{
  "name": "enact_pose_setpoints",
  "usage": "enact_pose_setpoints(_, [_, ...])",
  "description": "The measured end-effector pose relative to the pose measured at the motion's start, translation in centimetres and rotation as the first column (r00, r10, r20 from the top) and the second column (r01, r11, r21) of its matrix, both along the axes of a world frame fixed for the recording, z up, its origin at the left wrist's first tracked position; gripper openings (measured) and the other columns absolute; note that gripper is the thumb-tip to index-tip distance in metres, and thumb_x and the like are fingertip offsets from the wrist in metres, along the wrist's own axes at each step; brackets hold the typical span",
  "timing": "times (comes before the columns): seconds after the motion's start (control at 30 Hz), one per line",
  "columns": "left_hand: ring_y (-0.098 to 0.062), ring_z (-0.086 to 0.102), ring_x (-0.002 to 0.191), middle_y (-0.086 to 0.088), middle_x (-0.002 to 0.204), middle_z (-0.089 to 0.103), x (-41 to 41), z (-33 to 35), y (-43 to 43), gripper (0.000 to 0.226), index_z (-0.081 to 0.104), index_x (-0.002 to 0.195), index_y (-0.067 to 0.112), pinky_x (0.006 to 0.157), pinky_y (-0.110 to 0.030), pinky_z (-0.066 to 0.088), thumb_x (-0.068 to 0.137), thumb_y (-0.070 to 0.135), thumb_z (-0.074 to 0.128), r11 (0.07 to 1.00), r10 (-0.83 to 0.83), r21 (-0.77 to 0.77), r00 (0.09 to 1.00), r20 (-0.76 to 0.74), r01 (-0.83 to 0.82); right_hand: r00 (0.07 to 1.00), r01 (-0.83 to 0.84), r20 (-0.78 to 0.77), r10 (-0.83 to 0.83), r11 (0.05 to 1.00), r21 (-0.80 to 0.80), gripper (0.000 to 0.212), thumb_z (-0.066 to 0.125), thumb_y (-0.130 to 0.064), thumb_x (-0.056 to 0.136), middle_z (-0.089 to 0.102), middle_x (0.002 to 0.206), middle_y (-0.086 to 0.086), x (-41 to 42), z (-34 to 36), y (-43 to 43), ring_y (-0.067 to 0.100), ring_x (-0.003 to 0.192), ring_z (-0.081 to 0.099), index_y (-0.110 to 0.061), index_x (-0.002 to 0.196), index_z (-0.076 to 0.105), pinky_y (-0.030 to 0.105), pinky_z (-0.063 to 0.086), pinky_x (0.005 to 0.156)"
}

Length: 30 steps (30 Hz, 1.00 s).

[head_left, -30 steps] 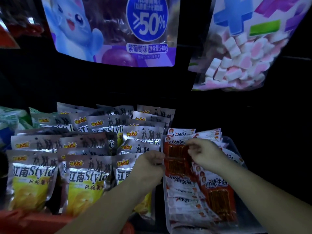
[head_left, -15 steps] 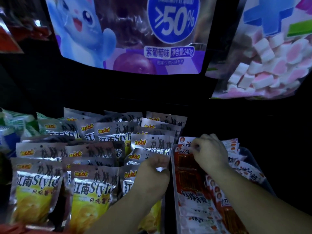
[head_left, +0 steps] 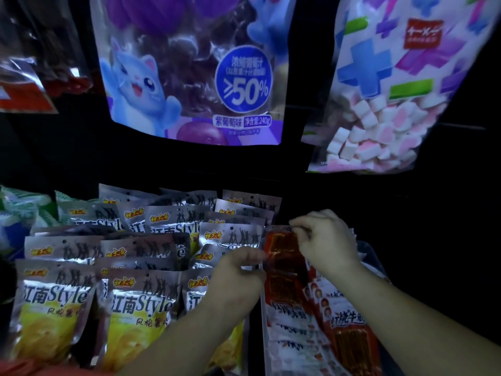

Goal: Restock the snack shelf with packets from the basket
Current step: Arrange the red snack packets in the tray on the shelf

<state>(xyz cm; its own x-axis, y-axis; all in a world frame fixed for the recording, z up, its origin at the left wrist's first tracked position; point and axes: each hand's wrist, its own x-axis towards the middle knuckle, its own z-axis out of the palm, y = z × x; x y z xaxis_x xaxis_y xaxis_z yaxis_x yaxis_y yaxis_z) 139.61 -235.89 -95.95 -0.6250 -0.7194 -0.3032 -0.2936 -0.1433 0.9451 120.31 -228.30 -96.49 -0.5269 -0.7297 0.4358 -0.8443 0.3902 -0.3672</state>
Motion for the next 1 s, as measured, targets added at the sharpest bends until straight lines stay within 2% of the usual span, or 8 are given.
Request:
enact_pose_setpoints(0.1, [-0.01,0.066,0.075,0.004,0.11,0.071,0.6,0.7,0.1,0.027,0.068,0.105,0.026,0.056,-0.02,0.053,0.096,0.002,0.06,0.999,0.014,-0.038,0.999,-0.031,-0.015,0.975,-0.047,0.219,0.036,0.998,0.047,0.016,0.072,-0.019,0.094,0.067,0.093,-0.001,0.4,1.4,0.7,0.022,0.089,0.061,-0.031,0.103,0.076,0.04,0.054,0.08])
enact_pose_setpoints(0.27, [0.007,0.061,0.062,0.01,0.106,0.065,2.1,2.5,0.1,0.025,0.059,0.109,0.024,0.052,-0.011,0.05,0.094,0.008,0.071,0.977,-0.133,-0.182,0.984,-0.114,0.111,0.743,-0.171,0.641,0.19,0.981,-0.091,0.022,0.077,-0.02,0.093,0.059,0.082,0.022,2.7,7.1,2.7,0.036,0.064,0.051,-0.034,0.096,0.06,0.04,0.044,0.061])
enact_pose_setpoints(0.4, [-0.01,0.065,0.082,0.003,0.091,0.07,2.9,3.6,0.8,0.021,0.066,0.097,0.014,0.071,-0.025,0.053,0.085,0.004,0.08,0.976,-0.201,-0.13,0.957,-0.209,0.176,0.597,-0.278,0.77,0.226,0.958,-0.066,0.013,0.082,-0.022,0.088,0.073,0.091,0.002,5.3,9.0,4.7,0.011,0.09,0.068,-0.027,0.092,0.07,0.035,0.055,0.082])
enact_pose_setpoints(0.53, [-0.01,0.07,0.09,0.009,0.1,0.076,4.8,5.0,1.7,0.03,0.074,0.103,0.022,0.081,-0.023,0.057,0.082,0.003,0.083,0.988,-0.151,-0.058,0.954,-0.258,0.141,0.566,-0.186,0.796,0.215,0.974,-0.131,0.011,0.079,-0.024,0.089,0.072,0.105,-0.019,7.9,9.3,6.3,-0.002,0.094,0.067,-0.029,0.098,0.076,0.02,0.054,0.077])
enact_pose_setpoints(0.67, [0.006,0.07,0.093,0.021,0.103,0.076,7.1,7.4,3.1,0.055,0.064,0.126,0.03,0.073,-0.011,0.055,0.084,-0.001,0.08,0.985,-0.172,-0.043,0.943,-0.283,0.167,0.467,-0.156,0.857,0.217,0.974,-0.162,0.043,0.079,-0.016,0.09,0.057,0.142,-0.012,10.7,9.3,8.2,0.017,0.129,0.057,-0.046,0.119,0.07,0.046,0.053,0.105])
enact_pose_setpoints(0.73, [0.015,0.065,0.096,0.028,0.104,0.072,8.2,8.7,3.9,0.056,0.064,0.127,0.036,0.074,-0.009,0.054,0.083,0.005,0.083,0.986,-0.167,-0.062,0.941,-0.295,0.156,0.478,-0.136,0.848,0.228,0.973,-0.185,0.05,0.079,-0.01,0.089,0.054,0.147,-0.006,12.2,10.2,8.6,0.024,0.136,0.052,-0.047,0.12,0.069,0.052,0.052,0.105])
enact_pose_setpoints(0.87, [-0.005,0.071,0.093,0.016,0.108,0.071,10.1,11.7,4.6,0.054,0.068,0.124,0.037,0.086,-0.032,0.061,0.081,0.007,0.085,0.978,-0.176,-0.157,0.937,-0.302,0.134,0.538,-0.231,0.79,0.294,0.953,-0.198,0.062,0.08,0.006,0.08,0.066,0.121,0.008,15.2,14.6,9.2,0.034,0.104,0.068,-0.04,0.117,0.065,0.053,0.059,0.088])
enact_pose_setpoints(1.0, [0.0,0.068,0.074,0.021,0.082,0.073,12.2,14.8,4.8,0.033,0.077,0.103,0.027,0.069,-0.019,0.056,0.08,0.003,0.084,0.957,-0.224,-0.243,0.933,-0.281,0.157,0.625,-0.024,0.741,0.245,0.955,-0.295,0.055,0.091,-0.011,0.075,0.073,0.102,-0.001,18.9,16.5,10.9,0.021,0.096,0.073,-0.046,0.107,0.064,0.041,0.059,0.088])
